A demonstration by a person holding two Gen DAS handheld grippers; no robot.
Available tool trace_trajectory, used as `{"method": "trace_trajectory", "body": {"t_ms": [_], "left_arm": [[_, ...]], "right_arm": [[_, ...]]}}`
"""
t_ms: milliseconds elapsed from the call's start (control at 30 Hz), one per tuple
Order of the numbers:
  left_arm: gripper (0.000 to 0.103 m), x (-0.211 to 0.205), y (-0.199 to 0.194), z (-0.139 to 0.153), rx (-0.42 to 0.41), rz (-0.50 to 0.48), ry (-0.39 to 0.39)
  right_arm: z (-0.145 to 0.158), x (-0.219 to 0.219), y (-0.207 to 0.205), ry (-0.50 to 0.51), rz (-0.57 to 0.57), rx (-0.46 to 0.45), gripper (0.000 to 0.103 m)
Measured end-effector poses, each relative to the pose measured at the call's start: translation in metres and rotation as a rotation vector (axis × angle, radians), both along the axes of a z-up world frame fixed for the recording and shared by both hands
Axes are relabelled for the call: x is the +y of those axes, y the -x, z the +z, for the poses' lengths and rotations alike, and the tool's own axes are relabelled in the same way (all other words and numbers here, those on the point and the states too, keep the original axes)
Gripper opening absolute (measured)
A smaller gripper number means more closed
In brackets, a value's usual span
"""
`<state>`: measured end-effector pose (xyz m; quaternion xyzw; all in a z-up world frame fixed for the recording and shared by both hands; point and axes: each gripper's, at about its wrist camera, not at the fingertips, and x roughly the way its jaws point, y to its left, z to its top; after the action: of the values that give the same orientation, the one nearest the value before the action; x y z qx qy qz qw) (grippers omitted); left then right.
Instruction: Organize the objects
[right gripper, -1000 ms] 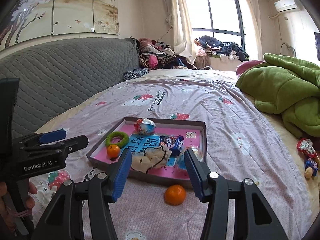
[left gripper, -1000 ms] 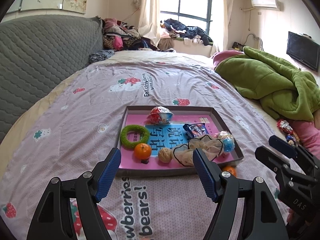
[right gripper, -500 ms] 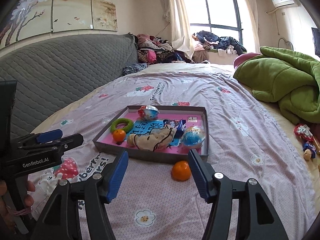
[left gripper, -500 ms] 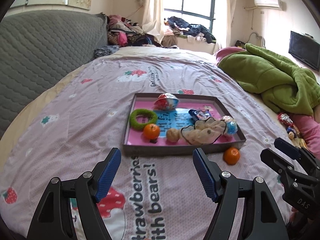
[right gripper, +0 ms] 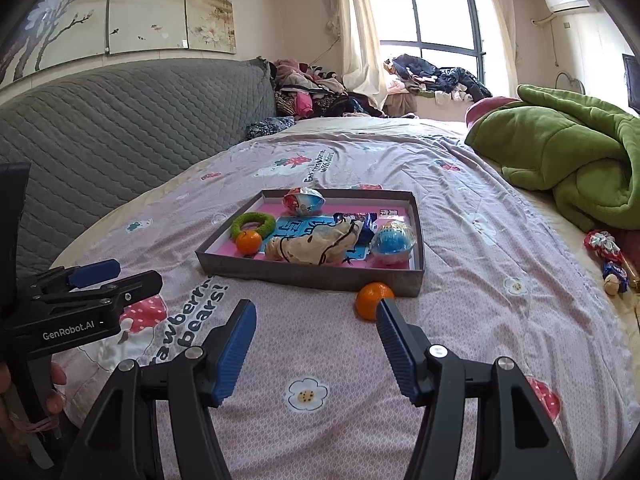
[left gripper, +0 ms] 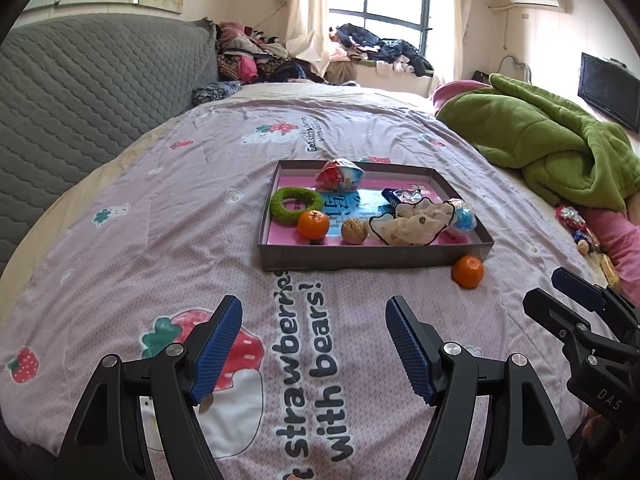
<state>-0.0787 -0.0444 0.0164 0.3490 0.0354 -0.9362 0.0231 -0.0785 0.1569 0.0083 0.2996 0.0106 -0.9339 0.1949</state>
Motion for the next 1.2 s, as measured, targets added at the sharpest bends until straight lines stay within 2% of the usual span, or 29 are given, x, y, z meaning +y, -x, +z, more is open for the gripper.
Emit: {"method": "trace_trajectory", "body": {"t_ms": [500,1200], "left_arm": [[0.076,-0.006,-0.012,-0.009,-0.015,0.022,-0.003],[0.075,0.001,-0.019,-0.031,-0.061,-0.001,-0.006]], "right_arm": [[-0.016,0.008,-0.013,-0.017,-0.047,-0.028,0.063],[-0.032,0.015,-0.017,-0.037,-0.079,-0.061,0.063]]}}
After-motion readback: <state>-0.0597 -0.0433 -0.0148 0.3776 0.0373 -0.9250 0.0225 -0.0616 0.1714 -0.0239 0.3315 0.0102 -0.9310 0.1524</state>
